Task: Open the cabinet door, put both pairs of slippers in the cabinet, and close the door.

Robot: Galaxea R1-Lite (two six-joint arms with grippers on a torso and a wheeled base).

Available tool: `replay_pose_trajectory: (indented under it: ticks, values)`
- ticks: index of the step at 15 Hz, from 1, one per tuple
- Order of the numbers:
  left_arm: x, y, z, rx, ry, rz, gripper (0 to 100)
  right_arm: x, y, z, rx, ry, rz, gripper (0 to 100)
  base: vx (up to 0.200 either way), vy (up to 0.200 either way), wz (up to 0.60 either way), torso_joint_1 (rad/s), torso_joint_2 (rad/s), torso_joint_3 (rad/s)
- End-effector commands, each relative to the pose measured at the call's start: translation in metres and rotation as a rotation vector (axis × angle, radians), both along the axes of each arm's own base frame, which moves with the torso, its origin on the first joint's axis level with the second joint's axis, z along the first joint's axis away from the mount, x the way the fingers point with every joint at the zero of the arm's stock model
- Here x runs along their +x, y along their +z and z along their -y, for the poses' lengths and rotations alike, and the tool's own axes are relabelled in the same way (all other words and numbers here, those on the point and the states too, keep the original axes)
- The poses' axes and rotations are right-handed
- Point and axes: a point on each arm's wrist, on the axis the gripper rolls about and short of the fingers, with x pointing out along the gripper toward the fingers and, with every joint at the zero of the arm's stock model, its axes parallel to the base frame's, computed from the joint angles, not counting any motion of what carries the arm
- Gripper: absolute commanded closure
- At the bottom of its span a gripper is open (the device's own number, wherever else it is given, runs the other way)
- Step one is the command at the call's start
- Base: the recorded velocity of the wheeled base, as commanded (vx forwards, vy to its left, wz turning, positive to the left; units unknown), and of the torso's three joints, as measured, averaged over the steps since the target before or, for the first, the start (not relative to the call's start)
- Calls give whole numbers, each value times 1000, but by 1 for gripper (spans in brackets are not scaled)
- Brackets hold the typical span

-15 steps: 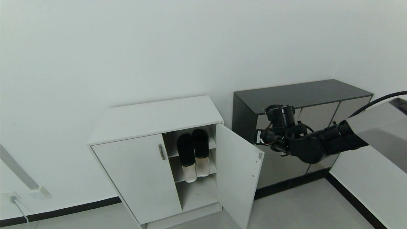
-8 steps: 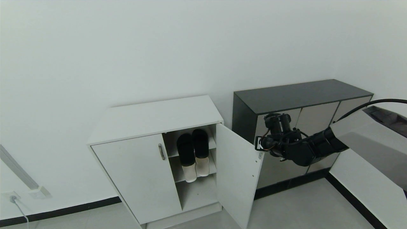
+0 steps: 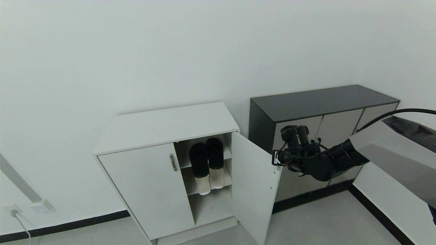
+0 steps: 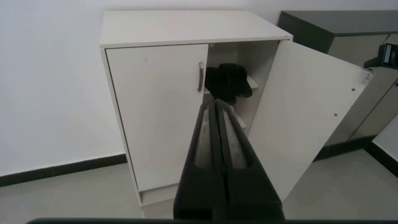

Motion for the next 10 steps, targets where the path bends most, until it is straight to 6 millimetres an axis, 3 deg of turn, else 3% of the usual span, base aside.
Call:
replay_pose_trajectory:
  ticks: [1, 7, 10]
  values:
    - [0, 0, 0, 0, 1, -2, 100, -7, 1, -5, -2, 17, -4, 100, 0, 0, 0, 0, 0, 0]
    - [0, 0, 0, 0, 1, -2, 100, -54, 7, -46, -5, 152, -16, 100, 0, 0, 0, 0, 0, 0]
    - [0, 0, 0, 0, 1, 0, 100, -73, 15, -56, 17, 205, 29, 100, 0, 0, 0, 0, 0, 0]
